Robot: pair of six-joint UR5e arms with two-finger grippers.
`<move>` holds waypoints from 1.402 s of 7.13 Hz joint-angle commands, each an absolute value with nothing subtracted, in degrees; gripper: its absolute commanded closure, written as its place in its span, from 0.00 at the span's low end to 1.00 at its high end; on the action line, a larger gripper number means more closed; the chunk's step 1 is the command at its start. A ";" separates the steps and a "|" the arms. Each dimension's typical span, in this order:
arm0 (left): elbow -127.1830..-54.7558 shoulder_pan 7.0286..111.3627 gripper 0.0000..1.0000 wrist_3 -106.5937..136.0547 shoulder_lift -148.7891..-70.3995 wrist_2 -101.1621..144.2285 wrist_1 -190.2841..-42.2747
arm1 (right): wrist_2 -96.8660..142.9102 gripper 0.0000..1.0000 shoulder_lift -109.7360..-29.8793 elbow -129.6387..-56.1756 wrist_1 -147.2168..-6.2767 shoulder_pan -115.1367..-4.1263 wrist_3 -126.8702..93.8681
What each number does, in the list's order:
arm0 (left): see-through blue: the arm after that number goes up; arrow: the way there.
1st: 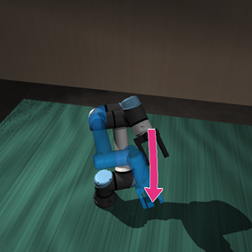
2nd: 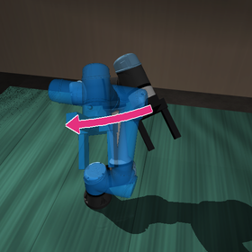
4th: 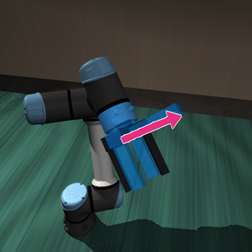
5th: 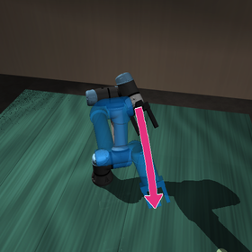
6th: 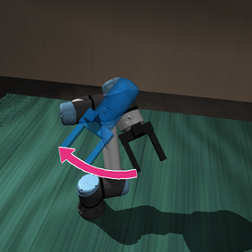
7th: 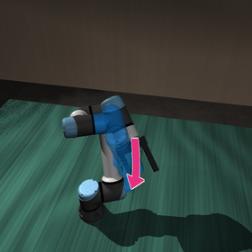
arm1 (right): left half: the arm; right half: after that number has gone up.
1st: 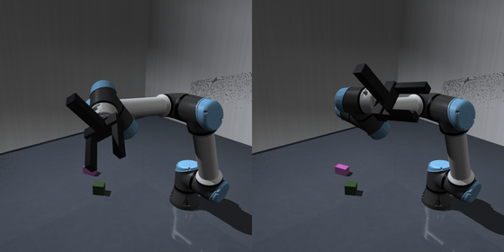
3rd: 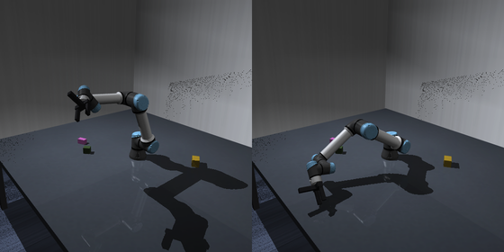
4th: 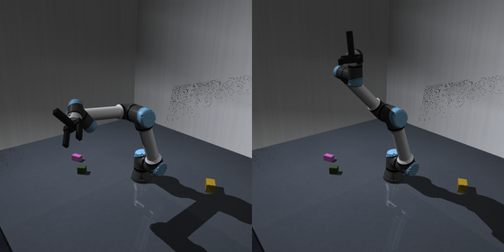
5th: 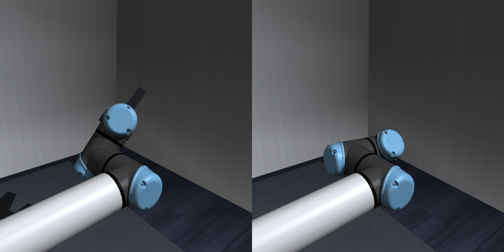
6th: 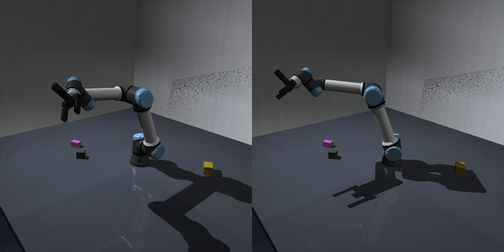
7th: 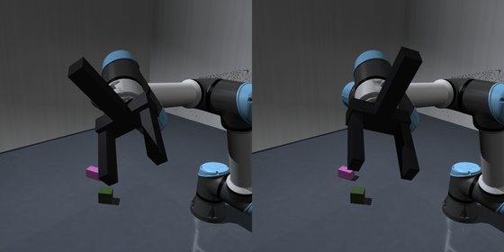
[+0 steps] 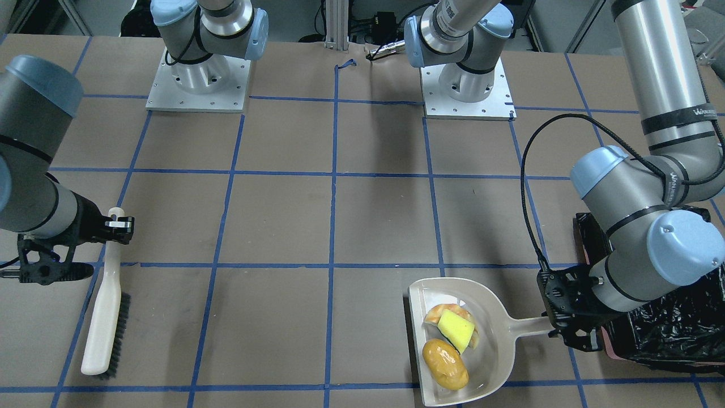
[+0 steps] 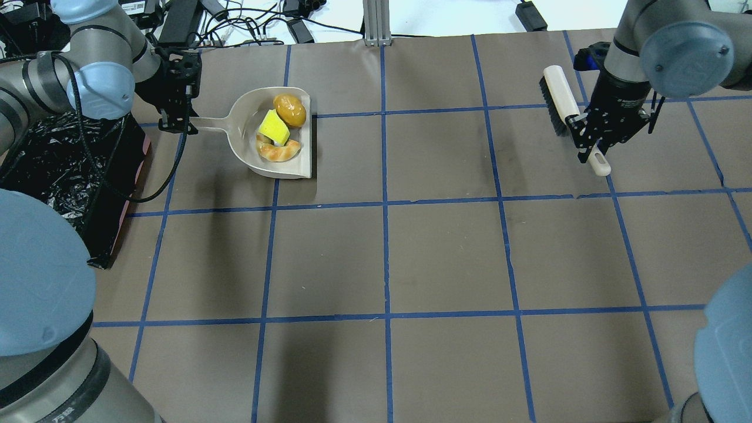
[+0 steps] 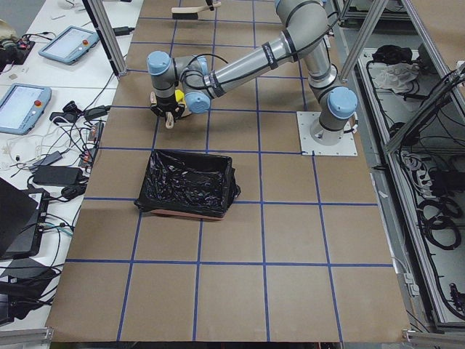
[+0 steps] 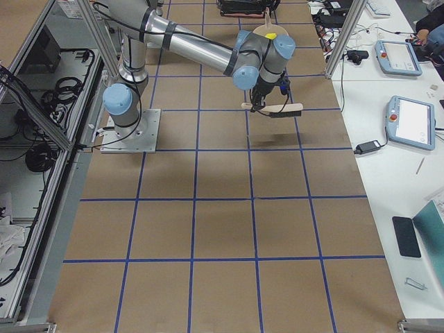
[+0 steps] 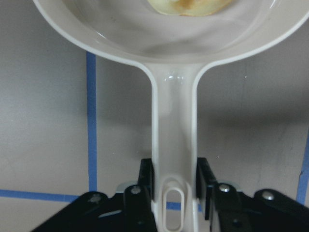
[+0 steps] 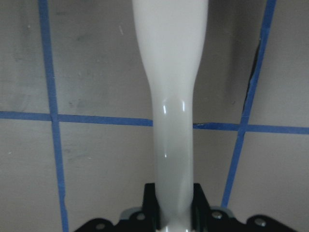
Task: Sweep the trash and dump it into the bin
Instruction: 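Return the brush to its spot with the right gripper while the left lifts the dustpan, then release the brush with the right gripper while the left carries the dustpan over the bin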
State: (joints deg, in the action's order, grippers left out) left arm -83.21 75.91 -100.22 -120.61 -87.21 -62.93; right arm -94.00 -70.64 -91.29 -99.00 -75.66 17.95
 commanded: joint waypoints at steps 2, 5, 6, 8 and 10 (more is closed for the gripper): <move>-83.14 71.47 1.00 -100.28 -118.75 -84.74 -64.68 | -94.65 1.00 -69.53 -95.27 -106.06 -69.88 20.57; -83.14 68.74 1.00 -100.28 -116.81 -84.64 -65.91 | -94.31 1.00 -65.75 -95.45 -107.93 -69.70 20.30; -83.14 68.21 1.00 -100.28 -116.02 -84.90 -66.70 | -94.31 1.00 -65.57 -95.54 -107.93 -69.70 20.30; -82.97 64.27 1.00 -100.28 -112.61 -85.25 -69.77 | -94.66 1.00 -65.57 -95.71 -107.93 -69.70 20.57; -82.97 56.28 1.00 -101.42 -110.23 -84.64 -73.55 | -94.75 1.00 -65.57 -95.97 -107.84 -69.70 20.48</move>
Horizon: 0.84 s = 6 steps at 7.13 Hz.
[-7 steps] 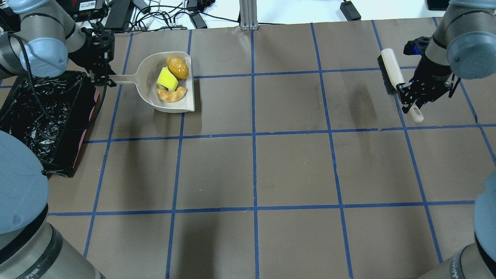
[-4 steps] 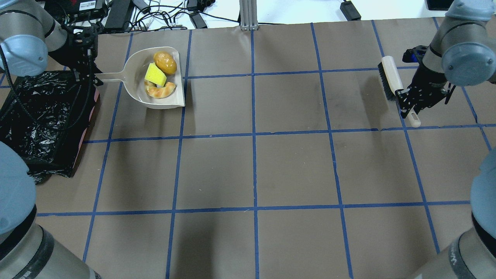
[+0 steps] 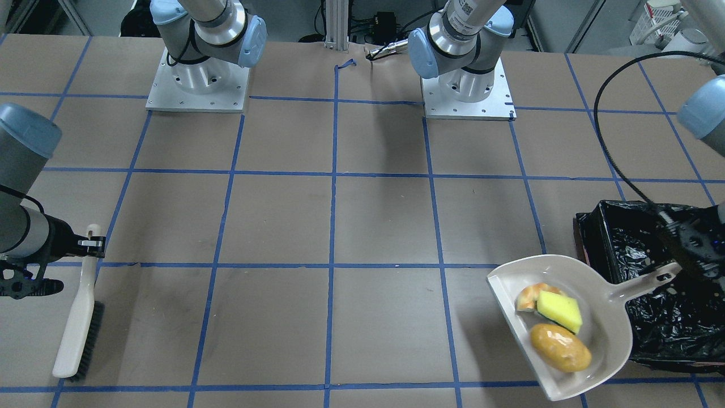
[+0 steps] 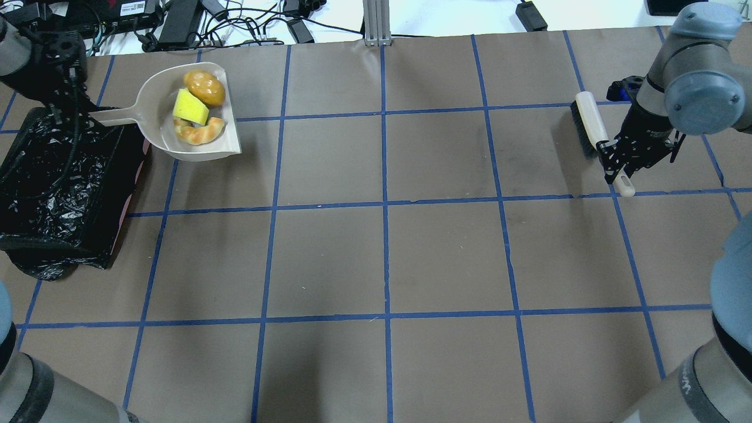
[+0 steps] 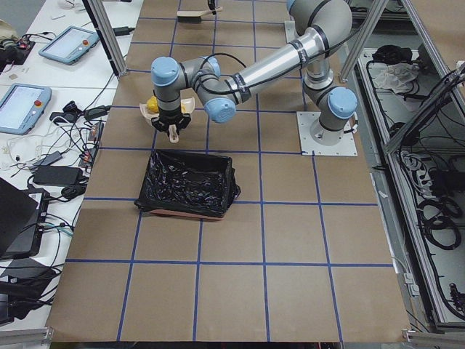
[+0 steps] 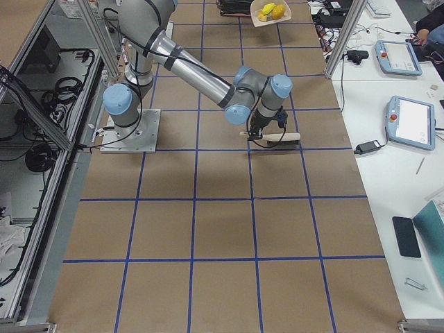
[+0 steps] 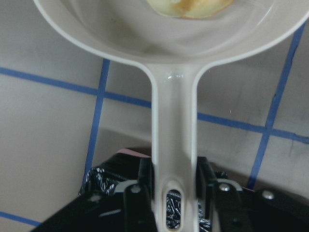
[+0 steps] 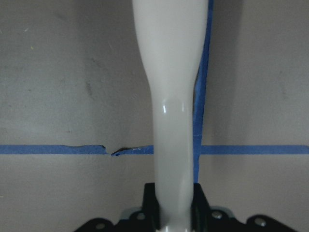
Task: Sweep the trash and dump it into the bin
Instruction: 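Release the brush with the right gripper while the left carries the dustpan over the bin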
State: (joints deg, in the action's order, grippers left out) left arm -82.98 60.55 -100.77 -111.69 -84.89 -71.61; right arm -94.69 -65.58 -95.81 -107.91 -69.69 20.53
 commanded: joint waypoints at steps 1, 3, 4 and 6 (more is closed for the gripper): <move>-82.97 55.12 1.00 -101.43 -109.00 -84.90 -73.91 | -94.75 0.94 -65.48 -96.24 -107.75 -69.70 20.39; -82.97 50.65 1.00 -101.42 -107.24 -85.17 -73.92 | -94.75 0.54 -65.48 -96.24 -107.58 -69.70 20.04; -82.97 47.32 1.00 -102.73 -106.70 -85.17 -74.00 | -94.75 0.26 -65.48 -96.15 -108.10 -69.70 20.13; -82.97 42.04 1.00 -104.59 -105.39 -85.34 -74.00 | -94.83 0.00 -65.74 -95.80 -107.76 -69.70 19.87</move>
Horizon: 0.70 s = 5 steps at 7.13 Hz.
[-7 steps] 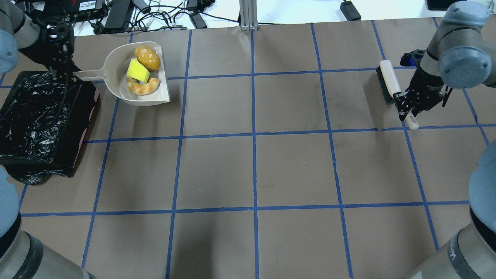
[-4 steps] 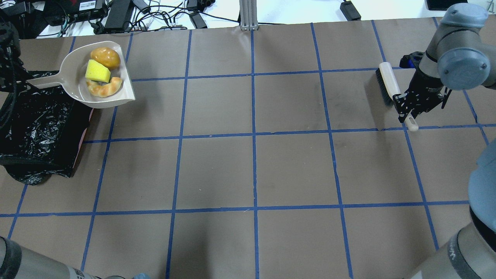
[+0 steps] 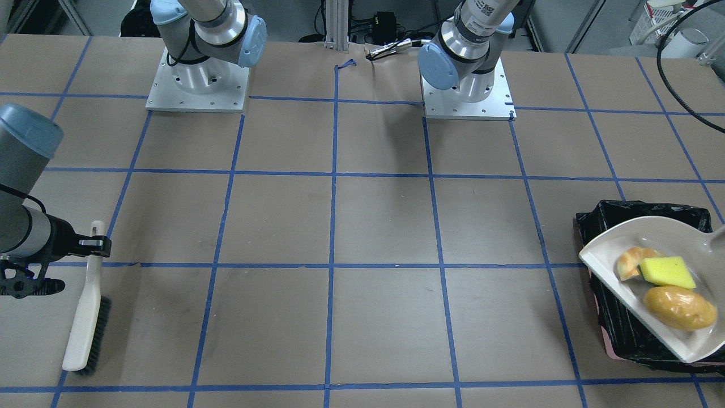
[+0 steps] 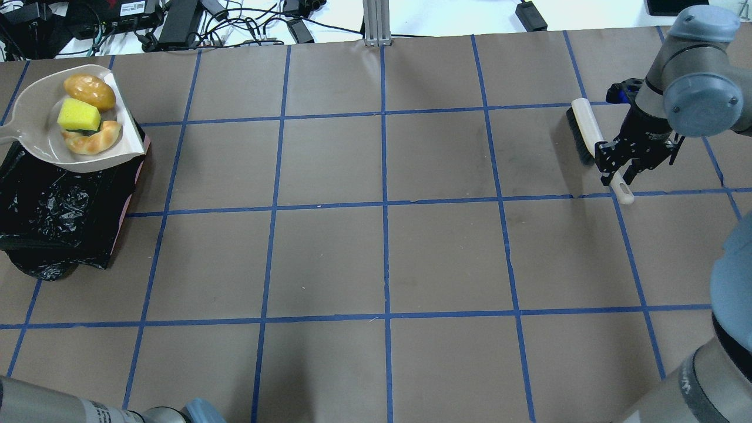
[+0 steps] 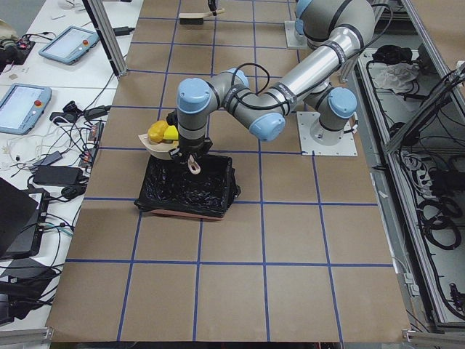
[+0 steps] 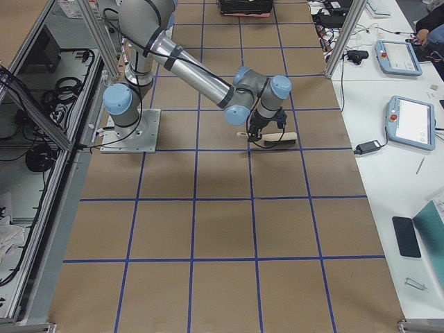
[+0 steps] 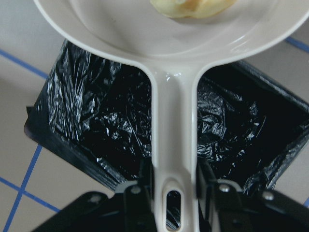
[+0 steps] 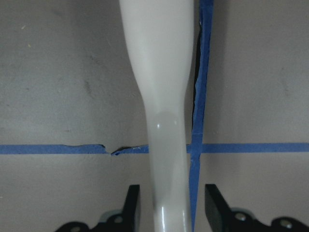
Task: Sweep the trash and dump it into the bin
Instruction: 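Release the brush with the right gripper while the left carries the dustpan over the bin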
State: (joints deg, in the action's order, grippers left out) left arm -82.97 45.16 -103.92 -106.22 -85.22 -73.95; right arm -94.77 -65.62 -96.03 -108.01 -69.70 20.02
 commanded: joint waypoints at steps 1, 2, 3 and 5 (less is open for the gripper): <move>-83.06 38.97 1.00 -104.59 -105.29 -85.25 -74.00 | -95.01 0.00 -66.35 -95.02 -107.32 -69.78 19.86; -83.06 36.50 1.00 -104.59 -105.12 -85.34 -74.18 | -95.62 0.00 -67.84 -93.36 -107.05 -69.96 19.78; -83.06 34.47 1.00 -104.59 -104.51 -85.34 -75.75 | -95.54 0.00 -70.98 -92.03 -106.96 -70.13 19.69; -83.15 32.09 1.00 -104.50 -103.98 -86.39 -77.24 | -94.75 0.00 -77.50 -91.58 -103.04 -70.40 18.99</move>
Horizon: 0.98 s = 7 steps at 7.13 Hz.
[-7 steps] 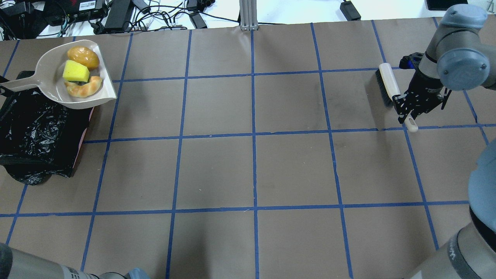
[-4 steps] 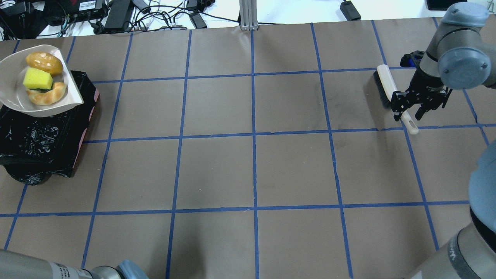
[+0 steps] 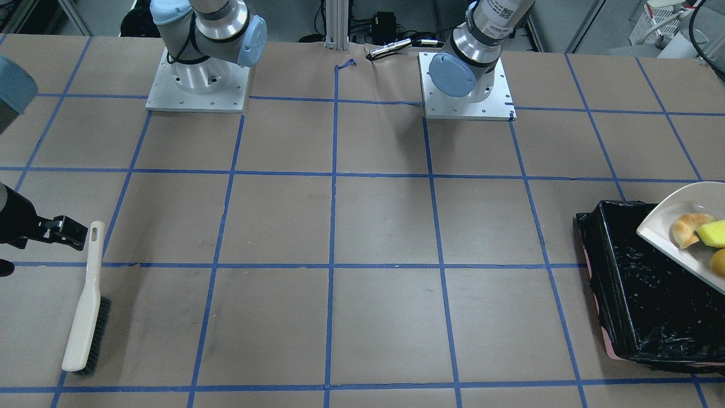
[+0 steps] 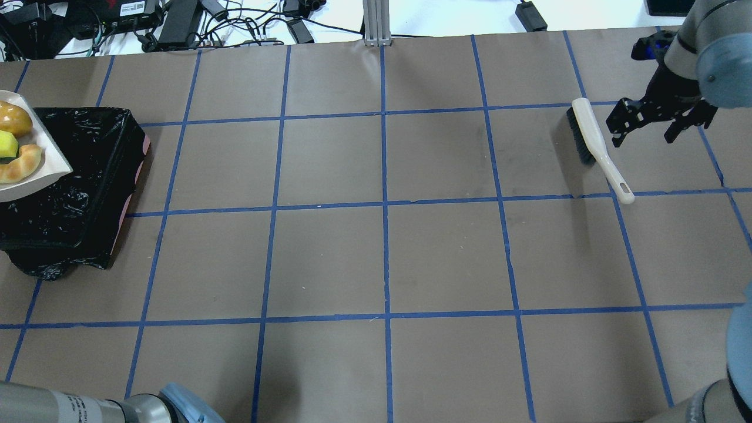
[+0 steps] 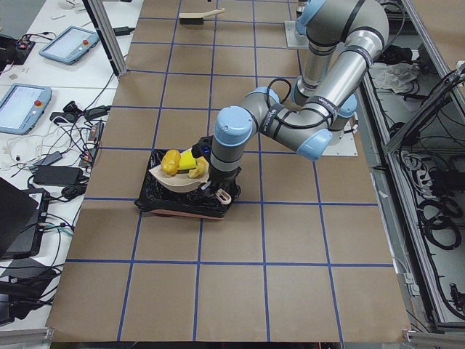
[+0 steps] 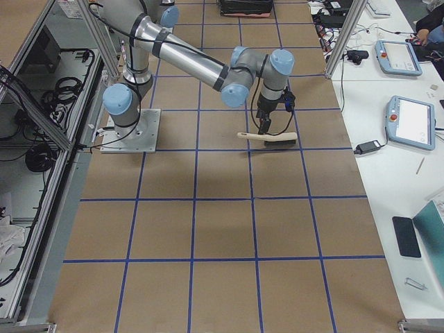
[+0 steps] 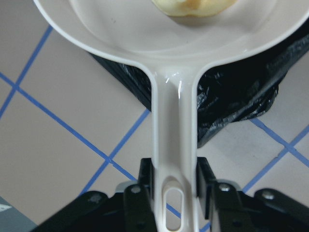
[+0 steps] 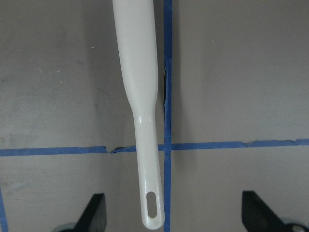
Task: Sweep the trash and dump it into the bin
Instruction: 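Release the brush with the right gripper while the left carries the dustpan over the bin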
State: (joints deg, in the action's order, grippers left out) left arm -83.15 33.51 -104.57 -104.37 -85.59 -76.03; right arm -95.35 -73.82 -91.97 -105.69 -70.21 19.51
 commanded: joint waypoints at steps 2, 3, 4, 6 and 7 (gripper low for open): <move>-83.23 29.98 1.00 -103.28 -103.80 -87.01 -79.18 | -94.66 0.00 -80.41 -91.58 -100.46 -71.10 18.90; -83.23 29.97 1.00 -100.49 -103.28 -87.27 -81.80 | -94.66 0.00 -80.33 -91.58 -100.46 -71.71 19.07; -83.93 30.14 1.00 -98.11 -102.05 -88.93 -82.70 | -94.40 0.00 -80.42 -91.58 -100.46 -72.07 19.16; -85.33 30.23 1.00 -96.24 -100.47 -89.12 -84.55 | -92.99 0.00 -80.59 -91.58 -100.11 -72.42 18.90; -86.91 30.23 1.00 -94.76 -99.85 -89.21 -84.81 | -92.90 0.00 -81.03 -91.41 -100.46 -74.86 18.55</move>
